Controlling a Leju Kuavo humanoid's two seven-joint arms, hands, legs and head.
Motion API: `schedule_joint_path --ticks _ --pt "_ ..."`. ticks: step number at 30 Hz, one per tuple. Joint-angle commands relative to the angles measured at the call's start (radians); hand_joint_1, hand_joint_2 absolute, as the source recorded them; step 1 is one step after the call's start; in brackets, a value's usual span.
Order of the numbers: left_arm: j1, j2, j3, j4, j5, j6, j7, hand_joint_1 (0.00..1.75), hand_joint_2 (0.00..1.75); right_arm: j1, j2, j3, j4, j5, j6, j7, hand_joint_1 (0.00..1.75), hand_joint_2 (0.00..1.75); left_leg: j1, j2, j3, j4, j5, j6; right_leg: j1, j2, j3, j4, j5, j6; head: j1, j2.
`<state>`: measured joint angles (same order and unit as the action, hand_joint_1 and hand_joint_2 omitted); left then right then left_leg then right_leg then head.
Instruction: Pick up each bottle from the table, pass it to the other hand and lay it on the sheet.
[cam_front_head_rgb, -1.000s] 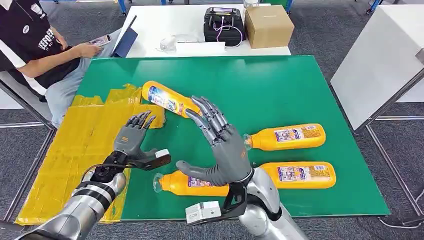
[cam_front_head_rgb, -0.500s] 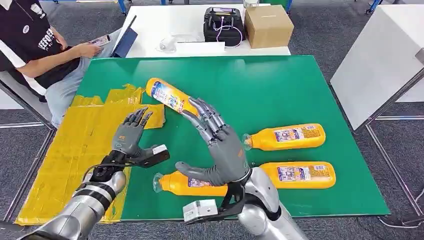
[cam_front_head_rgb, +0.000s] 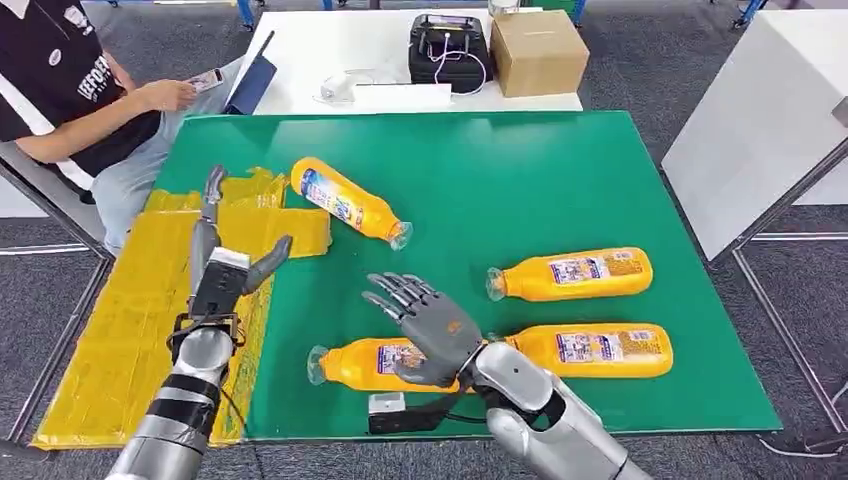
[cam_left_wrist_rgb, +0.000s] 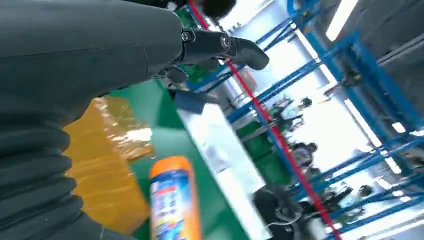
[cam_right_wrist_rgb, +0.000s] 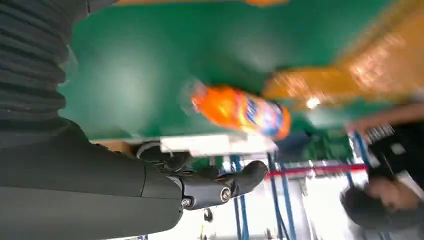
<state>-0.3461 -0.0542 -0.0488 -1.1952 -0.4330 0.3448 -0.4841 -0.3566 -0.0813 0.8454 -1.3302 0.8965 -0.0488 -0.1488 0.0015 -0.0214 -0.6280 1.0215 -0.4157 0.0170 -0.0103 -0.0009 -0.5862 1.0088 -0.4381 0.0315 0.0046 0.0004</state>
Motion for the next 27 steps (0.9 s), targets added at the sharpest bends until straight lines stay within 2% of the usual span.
schedule_joint_path --ticks 1,3,18,21,27 --pt "0.002 -0.046 0.069 -0.048 0.008 -0.005 -0.007 0.00 1.75 -0.080 -0.053 0.092 0.128 -0.008 0.013 0.018 0.00 1.75 0.002 0.005 0.005 -0.001 -0.002 -0.001 0.002 0.003 0.005 -0.003 0.000 -0.001 0.000 0.000" --pt "-0.001 -0.046 0.070 -0.042 0.012 -0.003 -0.011 0.00 1.75 -0.084 -0.053 0.098 0.132 -0.008 0.016 0.018 0.00 1.75 0.001 0.001 0.003 0.000 -0.001 -0.001 0.001 0.000 0.003 -0.002 -0.001 -0.001 0.000 0.000" --pt "-0.017 -0.044 0.067 -0.017 0.031 -0.011 -0.018 0.00 1.75 -0.108 -0.062 0.157 0.161 -0.037 0.052 0.006 0.00 1.75 0.002 0.002 0.003 0.000 -0.001 -0.001 0.001 0.001 0.003 -0.001 0.000 0.000 0.000 0.000" --pt "-0.022 -0.045 0.066 -0.010 0.035 -0.012 -0.022 0.00 1.75 -0.121 -0.071 0.174 0.170 -0.055 0.068 -0.001 0.00 1.75 0.003 0.003 0.006 -0.001 -0.001 -0.001 0.003 0.001 0.007 -0.004 0.000 -0.001 0.000 0.000" --pt "-0.036 -0.045 0.058 0.010 0.039 -0.012 -0.028 0.00 1.75 -0.143 -0.081 0.202 0.191 -0.088 0.093 -0.019 0.00 1.75 0.001 0.001 0.001 0.000 0.000 0.000 0.001 0.000 0.001 -0.001 0.000 0.000 -0.001 0.000"
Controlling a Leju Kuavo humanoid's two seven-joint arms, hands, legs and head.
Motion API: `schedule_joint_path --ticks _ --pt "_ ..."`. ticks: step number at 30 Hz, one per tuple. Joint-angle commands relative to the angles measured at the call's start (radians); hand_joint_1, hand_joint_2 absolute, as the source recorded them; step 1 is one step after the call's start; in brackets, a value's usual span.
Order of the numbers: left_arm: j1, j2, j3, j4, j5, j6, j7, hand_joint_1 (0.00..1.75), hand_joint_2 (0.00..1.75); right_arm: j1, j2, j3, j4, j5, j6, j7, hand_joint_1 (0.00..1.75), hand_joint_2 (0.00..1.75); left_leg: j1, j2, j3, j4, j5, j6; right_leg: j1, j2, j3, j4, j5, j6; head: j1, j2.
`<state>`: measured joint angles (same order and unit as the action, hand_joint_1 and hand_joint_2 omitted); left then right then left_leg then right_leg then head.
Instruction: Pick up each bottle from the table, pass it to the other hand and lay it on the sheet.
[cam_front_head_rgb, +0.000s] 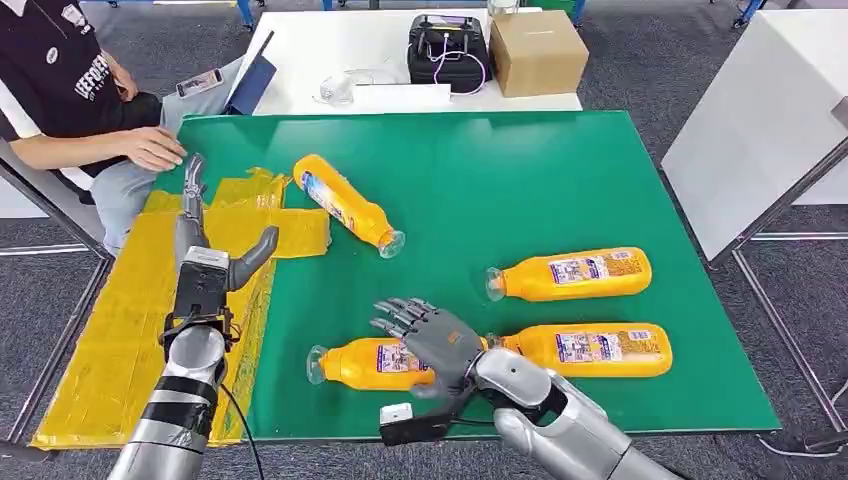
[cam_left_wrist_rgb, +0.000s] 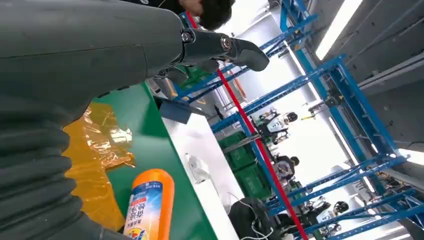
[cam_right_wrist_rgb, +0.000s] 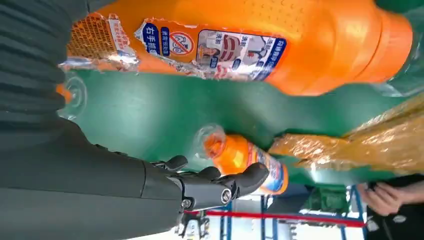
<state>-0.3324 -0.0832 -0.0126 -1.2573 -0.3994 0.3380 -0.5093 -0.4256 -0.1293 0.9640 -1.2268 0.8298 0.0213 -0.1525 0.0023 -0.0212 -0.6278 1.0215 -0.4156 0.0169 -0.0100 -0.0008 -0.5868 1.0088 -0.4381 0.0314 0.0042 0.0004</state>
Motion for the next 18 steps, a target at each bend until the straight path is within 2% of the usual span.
schedule_joint_path --ticks 1,18 --pt "-0.053 -0.015 0.021 0.078 0.006 -0.004 -0.004 0.00 1.75 -0.077 -0.035 0.089 0.094 -0.023 0.026 -0.015 0.00 1.75 0.001 0.001 0.003 -0.001 -0.001 0.000 0.001 -0.001 0.004 -0.002 0.000 -0.001 0.000 0.000" --pt "-0.055 -0.015 0.019 0.080 0.007 -0.003 -0.005 0.00 1.75 -0.080 -0.038 0.091 0.099 -0.026 0.028 -0.016 0.00 1.75 0.000 0.001 0.002 0.000 0.000 0.000 0.001 0.000 0.002 -0.001 0.000 0.000 0.000 0.000"
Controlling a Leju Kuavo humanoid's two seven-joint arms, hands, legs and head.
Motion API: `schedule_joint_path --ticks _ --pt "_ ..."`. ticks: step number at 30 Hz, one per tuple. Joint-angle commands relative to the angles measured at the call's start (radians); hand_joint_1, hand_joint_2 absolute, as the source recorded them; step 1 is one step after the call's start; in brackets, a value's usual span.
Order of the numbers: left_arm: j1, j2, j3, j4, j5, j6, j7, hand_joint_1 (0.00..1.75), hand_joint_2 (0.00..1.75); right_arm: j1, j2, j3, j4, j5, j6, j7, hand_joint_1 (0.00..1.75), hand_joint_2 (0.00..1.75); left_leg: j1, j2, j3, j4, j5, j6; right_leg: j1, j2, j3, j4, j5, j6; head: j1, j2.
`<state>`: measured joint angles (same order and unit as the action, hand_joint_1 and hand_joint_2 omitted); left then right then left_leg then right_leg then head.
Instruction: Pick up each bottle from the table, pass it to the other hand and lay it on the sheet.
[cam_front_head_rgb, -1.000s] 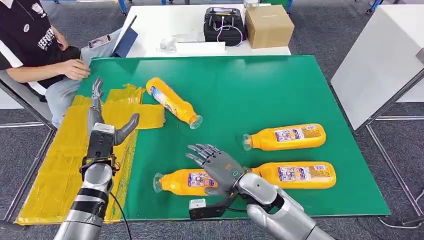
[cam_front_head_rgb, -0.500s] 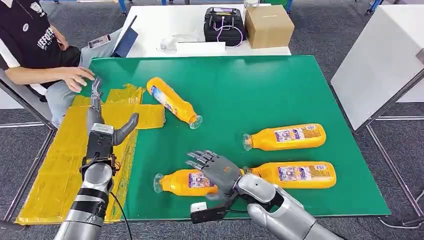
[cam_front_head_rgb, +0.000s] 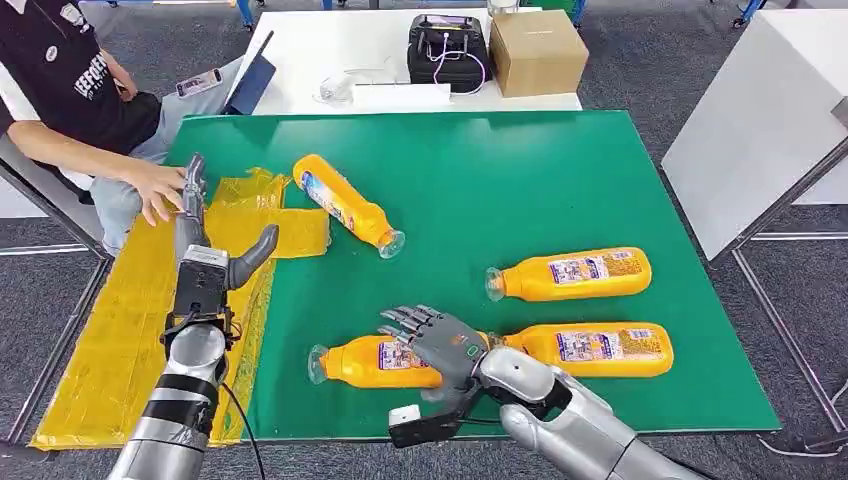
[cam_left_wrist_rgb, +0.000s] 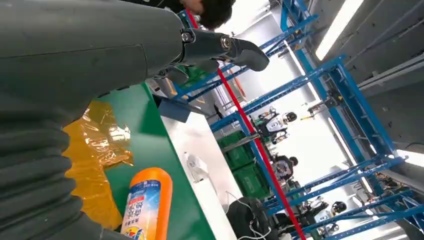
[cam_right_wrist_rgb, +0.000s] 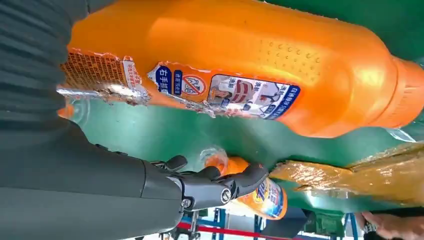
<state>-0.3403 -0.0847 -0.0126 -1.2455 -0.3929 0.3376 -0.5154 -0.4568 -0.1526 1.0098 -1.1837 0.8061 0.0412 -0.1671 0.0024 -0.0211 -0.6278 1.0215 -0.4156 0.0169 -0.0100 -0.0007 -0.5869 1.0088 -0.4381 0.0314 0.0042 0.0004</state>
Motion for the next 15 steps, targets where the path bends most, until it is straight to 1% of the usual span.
schedule_joint_path --ticks 1,3,4,5,6,9,15 --pt "-0.047 -0.013 0.019 0.068 0.000 -0.003 0.001 0.00 1.75 -0.049 -0.015 0.046 0.056 -0.002 0.008 -0.001 0.00 1.75 0.001 0.001 0.003 0.000 -0.001 -0.001 0.001 -0.001 0.004 -0.001 -0.001 -0.001 0.000 0.000" --pt "-0.047 -0.013 0.019 0.068 0.000 -0.003 0.001 0.00 1.75 -0.049 -0.015 0.046 0.056 -0.002 0.008 -0.001 0.00 1.75 0.001 0.001 0.002 0.000 0.000 0.000 0.001 0.000 0.002 -0.001 0.000 0.000 0.000 0.000" --pt "-0.047 -0.013 0.019 0.068 0.000 -0.003 0.001 0.00 1.75 -0.049 -0.015 0.046 0.056 -0.002 0.008 -0.001 0.00 1.75 0.003 0.002 0.005 -0.001 -0.001 -0.001 0.003 0.000 0.007 -0.004 0.000 -0.001 0.000 0.000" --pt "-0.047 -0.013 0.019 0.068 0.000 -0.003 0.001 0.00 1.75 -0.049 -0.015 0.046 0.056 -0.002 0.008 -0.001 0.00 1.75 0.001 0.001 0.002 0.000 -0.001 0.000 0.001 0.000 0.003 -0.001 0.000 0.000 0.000 0.000" --pt "-0.047 -0.013 0.019 0.068 0.000 -0.003 0.001 0.00 1.75 -0.049 -0.015 0.046 0.056 -0.002 0.008 -0.001 0.00 1.75 0.002 0.002 0.004 0.000 -0.001 -0.001 0.002 0.000 0.005 -0.002 0.000 -0.001 0.000 0.000" --pt "-0.047 -0.013 0.019 0.068 0.000 -0.003 0.001 0.00 1.75 -0.049 -0.015 0.046 0.056 -0.002 0.008 -0.001 0.00 1.75 0.000 0.000 0.001 0.000 0.000 0.000 0.000 0.000 0.001 0.000 0.000 0.000 0.000 0.000" --pt "-0.047 -0.013 0.019 0.068 0.000 -0.003 0.001 0.00 1.75 -0.049 -0.015 0.046 0.056 -0.002 0.008 -0.001 0.00 1.75 0.002 0.002 0.005 0.000 -0.002 -0.001 0.003 0.000 0.007 -0.003 -0.001 -0.001 0.000 0.000"
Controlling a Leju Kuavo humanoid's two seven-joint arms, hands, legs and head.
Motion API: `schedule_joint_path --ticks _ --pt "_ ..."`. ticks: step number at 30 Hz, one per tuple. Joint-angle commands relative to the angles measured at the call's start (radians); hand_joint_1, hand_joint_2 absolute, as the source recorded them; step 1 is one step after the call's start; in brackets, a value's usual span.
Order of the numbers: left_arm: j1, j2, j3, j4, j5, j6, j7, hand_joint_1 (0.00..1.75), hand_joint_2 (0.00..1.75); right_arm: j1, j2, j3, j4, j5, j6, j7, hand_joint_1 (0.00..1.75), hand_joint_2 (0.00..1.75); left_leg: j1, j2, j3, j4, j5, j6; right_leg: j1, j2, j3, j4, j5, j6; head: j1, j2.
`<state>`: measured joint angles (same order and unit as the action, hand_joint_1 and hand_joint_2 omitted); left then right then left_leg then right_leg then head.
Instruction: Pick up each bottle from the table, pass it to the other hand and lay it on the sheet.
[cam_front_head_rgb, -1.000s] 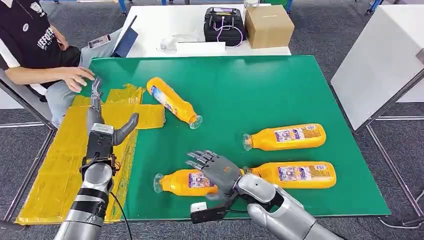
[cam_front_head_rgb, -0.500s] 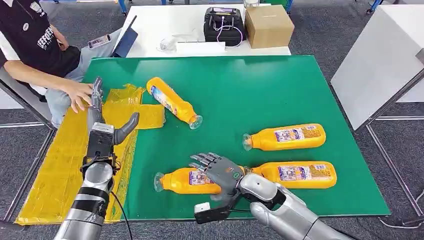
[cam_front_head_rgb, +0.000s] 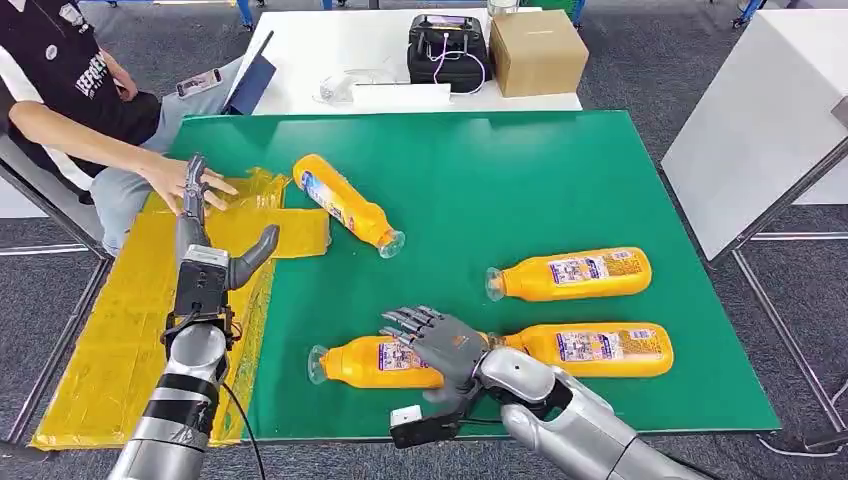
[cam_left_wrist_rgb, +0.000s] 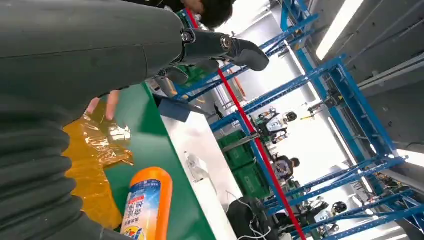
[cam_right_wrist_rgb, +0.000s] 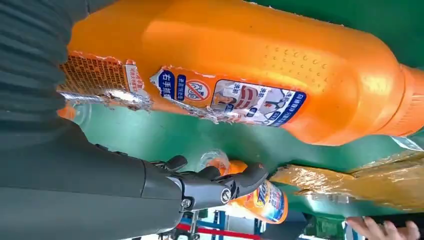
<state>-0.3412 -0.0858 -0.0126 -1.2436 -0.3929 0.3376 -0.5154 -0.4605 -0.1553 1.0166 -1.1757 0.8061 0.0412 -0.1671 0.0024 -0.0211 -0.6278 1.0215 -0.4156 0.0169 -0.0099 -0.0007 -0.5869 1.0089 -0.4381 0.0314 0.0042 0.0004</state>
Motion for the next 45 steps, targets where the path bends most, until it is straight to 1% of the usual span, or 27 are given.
schedule_joint_path --ticks 1,2,4,5,7,8,10,12,15,17,19,20,23,26,28,29,30,31,32,33,34,35,40,44,45 --pt "-0.046 -0.012 0.019 0.066 0.000 -0.003 0.001 0.00 1.75 -0.045 -0.012 0.039 0.048 -0.002 0.008 -0.001 0.00 1.75 0.002 0.002 0.004 0.000 -0.001 -0.001 0.002 0.000 0.005 -0.002 -0.001 -0.001 0.000 0.000" --pt "-0.046 -0.012 0.019 0.066 0.000 -0.003 0.001 0.00 1.75 -0.045 -0.012 0.039 0.048 -0.002 0.008 -0.001 0.00 1.75 0.002 0.002 0.005 -0.001 -0.002 -0.001 0.003 0.000 0.007 -0.003 -0.001 -0.001 0.000 0.000" --pt "-0.046 -0.012 0.019 0.066 0.000 -0.003 0.001 0.00 1.75 -0.045 -0.012 0.039 0.048 -0.002 0.008 -0.001 0.00 1.75 0.000 0.001 0.002 0.000 -0.001 0.000 0.001 0.000 0.002 -0.001 0.000 0.000 0.000 0.000" --pt "-0.023 -0.014 0.032 0.045 0.004 0.007 0.025 0.00 1.75 -0.002 0.002 -0.051 0.052 0.136 -0.109 0.239 0.00 1.75 0.001 0.001 0.003 0.000 -0.001 -0.001 0.001 0.000 0.004 -0.002 0.000 -0.001 0.000 0.000" --pt "0.019 -0.009 0.043 0.004 0.003 0.001 0.024 0.00 1.75 0.021 -0.011 -0.103 0.036 0.171 -0.107 0.234 0.00 1.75 0.002 0.002 0.005 0.000 -0.002 -0.001 0.002 0.000 0.006 -0.003 -0.001 -0.001 0.000 0.000" --pt "0.022 -0.008 0.044 0.003 0.003 0.001 0.024 0.00 1.75 0.022 -0.012 -0.106 0.037 0.172 -0.107 0.234 0.00 1.75 0.001 0.001 0.004 -0.001 -0.001 0.000 0.001 0.000 0.004 -0.002 -0.001 0.000 0.000 0.000" --pt "0.022 -0.008 0.044 0.003 0.003 0.001 0.024 0.00 1.75 0.022 -0.012 -0.106 0.037 0.172 -0.107 0.234 0.00 1.75 0.001 0.003 0.005 -0.001 -0.002 -0.001 0.002 0.001 0.006 -0.003 0.000 -0.001 0.000 0.000" --pt "0.022 -0.009 0.047 0.005 0.004 -0.001 0.024 0.00 1.75 0.023 -0.005 -0.115 0.039 0.177 -0.105 0.234 0.00 1.75 0.000 0.002 0.002 0.000 -0.001 0.000 0.001 0.001 0.002 -0.001 0.000 0.000 0.000 0.000" --pt "0.015 -0.011 0.049 0.012 0.003 -0.002 0.023 0.00 1.75 0.025 0.003 -0.123 0.042 0.186 -0.098 0.231 0.00 1.75 0.002 0.003 0.004 0.000 -0.001 -0.001 0.002 0.001 0.005 -0.002 0.000 -0.001 0.000 0.000" --pt "0.015 -0.011 0.049 0.012 0.003 -0.002 0.023 0.00 1.75 0.025 0.003 -0.123 0.042 0.186 -0.098 0.231 0.00 1.75 0.000 0.001 0.001 0.000 0.000 0.000 0.000 0.000 0.002 -0.001 0.000 0.000 0.000 0.000" --pt "0.015 -0.011 0.049 0.012 0.003 -0.002 0.023 0.00 1.75 0.025 0.003 -0.123 0.042 0.186 -0.098 0.231 0.00 1.75 0.002 0.002 0.004 -0.001 -0.001 -0.001 0.002 0.000 0.005 -0.003 0.000 -0.001 0.000 0.000" --pt "0.015 -0.011 0.049 0.012 0.003 -0.002 0.023 0.00 1.75 0.025 0.003 -0.123 0.042 0.186 -0.098 0.231 0.00 1.75 0.000 0.001 0.001 0.000 0.000 0.000 0.000 0.000 0.002 -0.001 0.000 0.000 0.000 0.000" --pt "0.013 -0.010 0.050 0.013 0.004 -0.004 0.024 0.00 1.75 0.027 0.004 -0.125 0.041 0.185 -0.098 0.231 0.00 1.75 0.001 0.002 0.003 0.000 -0.001 -0.001 0.001 0.001 0.004 -0.002 0.000 -0.001 0.000 0.000" --pt "0.009 -0.010 0.052 0.020 0.006 -0.009 0.025 0.00 1.75 0.031 0.007 -0.138 0.042 0.188 -0.096 0.229 0.00 1.75 0.000 0.001 0.001 0.000 0.000 0.000 0.000 0.000 0.002 -0.001 0.000 0.000 0.000 0.000" --pt "0.008 -0.010 0.052 0.025 0.006 -0.011 0.025 0.00 1.75 0.031 0.011 -0.142 0.045 0.191 -0.094 0.226 0.00 1.75 0.002 0.002 0.005 -0.001 -0.002 -0.001 0.002 0.000 0.006 -0.003 -0.001 -0.001 0.000 0.000" --pt "0.008 -0.011 0.052 0.026 0.006 -0.011 0.025 0.00 1.75 0.031 0.012 -0.142 0.046 0.191 -0.094 0.226 0.00 1.75 0.001 0.002 0.003 0.000 -0.001 0.000 0.001 0.000 0.003 -0.001 0.000 -0.001 0.000 0.000" --pt "0.007 -0.011 0.052 0.028 0.006 -0.012 0.025 0.00 1.75 0.031 0.014 -0.144 0.048 0.191 -0.093 0.226 0.00 1.75 0.001 0.003 0.004 0.000 -0.002 -0.001 0.002 0.001 0.005 -0.002 0.000 -0.001 0.000 0.000" --pt "0.007 -0.011 0.052 0.028 0.006 -0.012 0.025 0.00 1.75 0.031 0.014 -0.144 0.048 0.191 -0.093 0.226 0.00 1.75 0.001 0.002 0.003 0.000 -0.001 -0.001 0.001 0.001 0.003 -0.002 0.000 -0.001 0.000 0.000" --pt "0.009 -0.011 0.052 0.029 0.006 -0.012 0.025 0.00 1.75 0.030 0.013 -0.146 0.050 0.191 -0.093 0.226 0.00 1.75 0.003 0.004 0.007 -0.001 -0.002 -0.001 0.003 0.001 0.009 -0.005 0.000 -0.001 0.000 0.000" --pt "0.007 -0.011 0.052 0.033 0.007 -0.015 0.025 0.00 1.75 0.028 0.018 -0.150 0.060 0.192 -0.093 0.226 0.00 1.75 0.001 0.001 0.002 0.000 -0.001 0.000 0.001 0.000 0.003 -0.001 0.000 0.000 0.000 0.000" --pt "0.006 -0.011 0.051 0.034 0.007 -0.017 0.025 0.00 1.75 0.024 0.022 -0.154 0.073 0.189 -0.085 0.222 0.00 1.75 0.002 0.002 0.004 -0.001 -0.001 -0.001 0.002 0.000 0.005 -0.003 0.000 -0.001 0.000 0.000" --pt "0.005 -0.011 0.051 0.036 0.007 -0.020 0.025 0.00 1.75 0.020 0.026 -0.159 0.086 0.184 -0.078 0.216 0.00 1.75 0.001 0.002 0.003 0.000 -0.001 -0.001 0.001 0.000 0.003 -0.001 0.000 -0.001 0.000 0.000" --pt "-0.009 -0.015 0.041 0.056 0.011 -0.034 0.025 0.00 1.75 -0.017 0.045 -0.153 0.178 0.155 -0.037 0.173 0.00 1.75 0.001 0.002 0.004 -0.001 -0.001 -0.001 0.002 0.001 0.005 -0.002 0.000 -0.001 0.000 0.000" --pt "-0.009 -0.015 0.041 0.056 0.011 -0.034 0.025 0.00 1.75 -0.017 0.045 -0.153 0.178 0.155 -0.037 0.173 0.00 1.75 0.000 0.001 0.002 0.000 0.000 0.000 0.000 0.000 0.002 -0.001 0.000 0.000 0.000 0.000" --pt "-0.010 -0.015 0.040 0.059 0.012 -0.035 0.025 0.00 1.75 -0.020 0.047 -0.152 0.187 0.153 -0.034 0.170 0.00 1.75 0.001 0.002 0.003 0.000 -0.001 -0.001 0.001 0.000 0.004 -0.002 0.000 -0.001 0.000 0.000"
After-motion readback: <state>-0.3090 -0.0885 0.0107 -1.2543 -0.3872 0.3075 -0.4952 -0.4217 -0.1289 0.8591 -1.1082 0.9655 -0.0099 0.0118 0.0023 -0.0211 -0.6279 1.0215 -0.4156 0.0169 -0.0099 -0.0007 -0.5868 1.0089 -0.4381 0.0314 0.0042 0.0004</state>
